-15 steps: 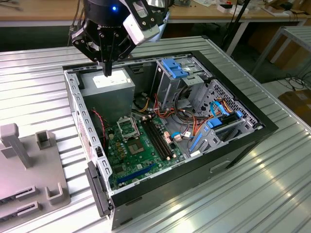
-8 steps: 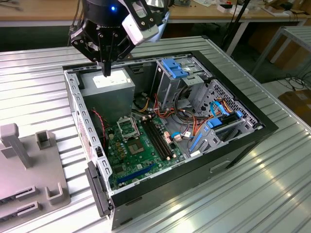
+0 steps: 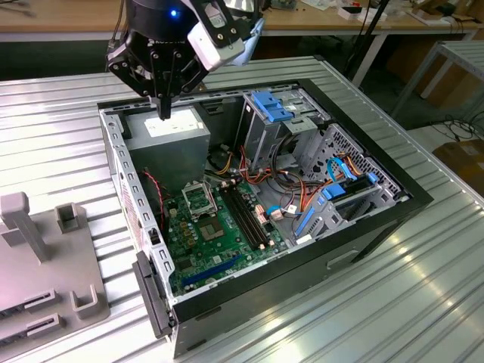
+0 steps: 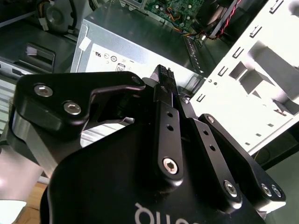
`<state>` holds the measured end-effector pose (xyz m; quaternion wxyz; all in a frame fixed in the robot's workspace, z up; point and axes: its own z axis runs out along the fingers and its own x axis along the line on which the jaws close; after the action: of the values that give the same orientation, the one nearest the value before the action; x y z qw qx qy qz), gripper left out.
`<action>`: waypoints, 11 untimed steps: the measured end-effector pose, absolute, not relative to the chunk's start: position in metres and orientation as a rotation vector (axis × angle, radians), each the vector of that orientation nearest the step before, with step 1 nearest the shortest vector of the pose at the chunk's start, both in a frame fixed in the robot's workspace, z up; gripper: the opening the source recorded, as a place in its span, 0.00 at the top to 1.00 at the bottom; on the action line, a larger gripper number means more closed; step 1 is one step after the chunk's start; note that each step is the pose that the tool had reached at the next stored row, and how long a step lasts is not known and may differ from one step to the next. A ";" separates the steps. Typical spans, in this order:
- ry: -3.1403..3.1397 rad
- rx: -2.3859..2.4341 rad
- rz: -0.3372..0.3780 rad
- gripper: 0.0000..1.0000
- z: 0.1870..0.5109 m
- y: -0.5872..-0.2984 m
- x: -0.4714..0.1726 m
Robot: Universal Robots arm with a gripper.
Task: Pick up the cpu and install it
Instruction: 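Reach for the cpu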
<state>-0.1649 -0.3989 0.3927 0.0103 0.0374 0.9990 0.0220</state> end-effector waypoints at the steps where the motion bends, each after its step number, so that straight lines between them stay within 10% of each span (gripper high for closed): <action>1: 3.118 0.117 0.069 0.89 0.393 -0.399 -0.165; 11: 3.118 0.117 0.069 0.89 0.393 -0.399 -0.170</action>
<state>-0.1698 -0.3989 0.3927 0.0101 0.0374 0.9990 0.0220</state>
